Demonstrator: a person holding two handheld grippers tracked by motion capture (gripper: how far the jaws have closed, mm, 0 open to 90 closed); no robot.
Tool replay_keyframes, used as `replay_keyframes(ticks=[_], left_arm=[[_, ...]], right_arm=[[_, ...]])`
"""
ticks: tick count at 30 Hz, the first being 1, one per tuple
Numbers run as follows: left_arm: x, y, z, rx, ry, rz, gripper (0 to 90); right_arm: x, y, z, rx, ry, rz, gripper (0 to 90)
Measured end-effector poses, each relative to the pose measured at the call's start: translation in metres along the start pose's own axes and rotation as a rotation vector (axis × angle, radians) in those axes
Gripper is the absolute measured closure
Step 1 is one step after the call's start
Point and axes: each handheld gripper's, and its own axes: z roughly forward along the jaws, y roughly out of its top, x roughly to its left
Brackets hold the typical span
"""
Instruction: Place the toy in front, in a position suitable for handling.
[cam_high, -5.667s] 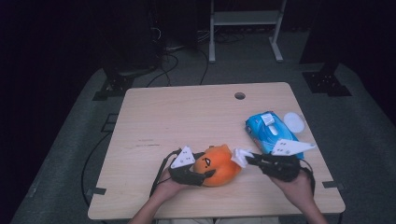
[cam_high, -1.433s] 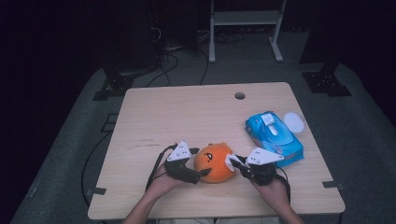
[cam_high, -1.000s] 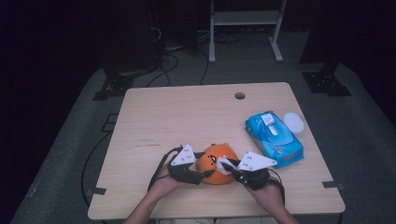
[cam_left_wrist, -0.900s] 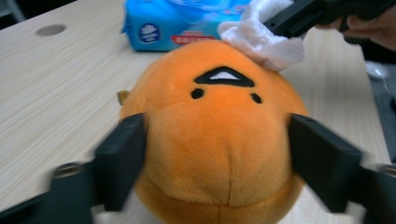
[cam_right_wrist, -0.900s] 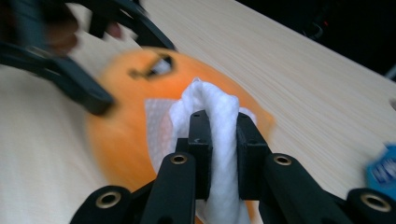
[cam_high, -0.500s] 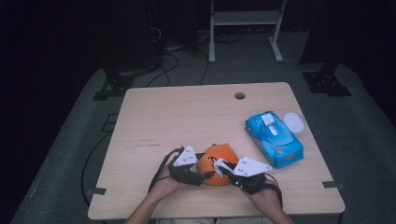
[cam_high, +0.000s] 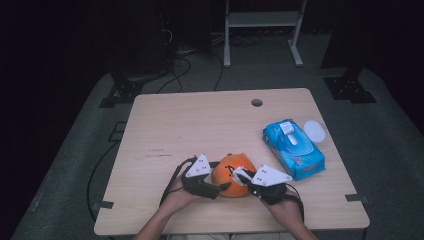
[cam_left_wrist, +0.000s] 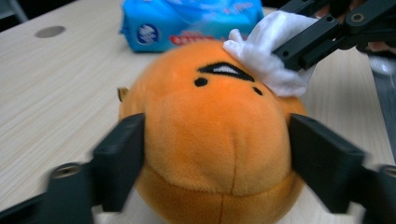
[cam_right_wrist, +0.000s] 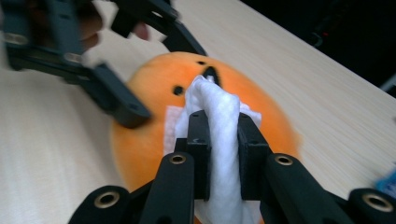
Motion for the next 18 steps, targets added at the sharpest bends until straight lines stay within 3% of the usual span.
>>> replay_keyframes(ticks=[3, 5, 7, 9, 11, 13, 16, 17, 18], left_arm=[[0.001, 0.000, 0.003, 0.001, 0.015, -0.047, 9.0], [0.000, -0.001, 0.006, 0.020, -0.005, -0.055, 11.2], [-0.005, 0.000, 0.006, 0.019, -0.003, -0.007, 20.7], [-0.012, 0.004, 0.004, 0.027, 0.012, 0.079, 26.9], [-0.017, 0.005, 0.005, 0.021, 0.014, 0.131, 31.0], [-0.019, 0.006, 0.006, 0.015, 0.007, 0.151, 31.9], [-0.019, 0.005, 0.006, 0.008, 0.003, 0.143, 30.3], [-0.017, 0.005, 0.006, 0.003, 0.008, 0.125, 26.9], [-0.014, 0.003, 0.006, 0.003, 0.017, 0.083, 20.8]], right_arm=[[-0.008, -0.003, -0.002, -0.001, -0.015, 0.045, 78.5], [-0.006, -0.003, -0.002, -0.001, -0.010, 0.044, 78.6], [0.000, 0.000, -0.001, -0.009, 0.013, 0.032, 78.7], [0.008, 0.004, -0.001, -0.027, 0.041, 0.013, 78.6], [0.011, 0.007, -0.001, -0.060, 0.085, 0.018, 78.6], [0.010, 0.009, -0.004, -0.059, 0.068, 0.000, 78.6], [-0.004, 0.007, -0.009, -0.060, 0.018, 0.043, 78.6], [-0.010, 0.004, -0.009, -0.044, -0.002, 0.049, 78.7], [-0.015, 0.000, -0.008, -0.026, -0.018, 0.057, 78.7]])
